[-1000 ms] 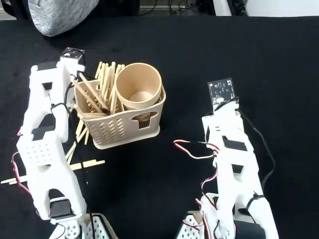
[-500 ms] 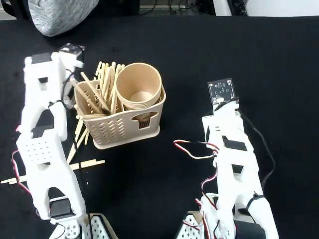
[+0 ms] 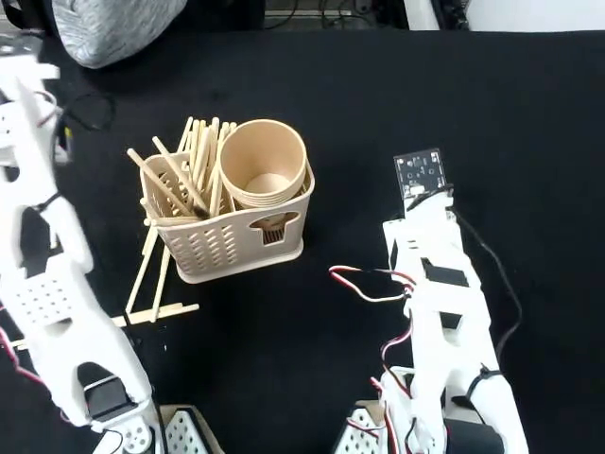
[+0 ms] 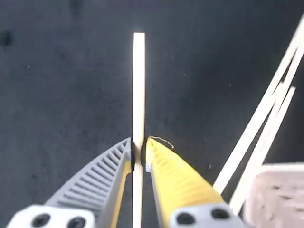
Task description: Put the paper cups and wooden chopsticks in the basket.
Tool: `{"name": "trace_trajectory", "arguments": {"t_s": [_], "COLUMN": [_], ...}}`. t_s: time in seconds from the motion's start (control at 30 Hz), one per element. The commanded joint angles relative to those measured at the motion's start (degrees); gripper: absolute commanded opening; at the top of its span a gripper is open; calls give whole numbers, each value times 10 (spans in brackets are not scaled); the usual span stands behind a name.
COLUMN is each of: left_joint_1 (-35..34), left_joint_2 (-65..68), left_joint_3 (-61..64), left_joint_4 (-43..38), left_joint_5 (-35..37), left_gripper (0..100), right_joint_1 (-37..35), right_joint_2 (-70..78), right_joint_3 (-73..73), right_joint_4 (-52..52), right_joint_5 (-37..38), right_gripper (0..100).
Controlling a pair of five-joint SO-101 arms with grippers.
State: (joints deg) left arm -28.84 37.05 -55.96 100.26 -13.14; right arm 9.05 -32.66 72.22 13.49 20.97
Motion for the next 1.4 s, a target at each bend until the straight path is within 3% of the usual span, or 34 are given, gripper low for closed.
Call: {"name": "trace_trajectory", "arguments": {"t_s": [0.0,0.2,0.43,0.8,0.93,1.1,1.37], "left_joint_1": [0,29,76,150,196,265,323], "left_joint_2": [-100,-230,-441,-943,-1095,-1174,-1176], "left_joint_3": [-7,52,260,744,860,939,1012], "left_joint_4": [5,5,-63,-403,-532,-692,-717], "left_joint_5": [80,146,147,148,178,244,245], "left_gripper": [30,30,30,29,29,29,30], "right_joint_1": [-8,-8,-8,-8,-8,-8,-8], "right_joint_2": [0,0,0,0,0,0,0], "right_joint_3": [-2,-2,-2,-2,-2,-2,-2], "right_joint_4": [-11,-11,-11,-11,-11,-11,-11], "right_joint_5": [4,4,4,4,4,4,4], "right_gripper": [15,15,15,15,15,15,15]}}
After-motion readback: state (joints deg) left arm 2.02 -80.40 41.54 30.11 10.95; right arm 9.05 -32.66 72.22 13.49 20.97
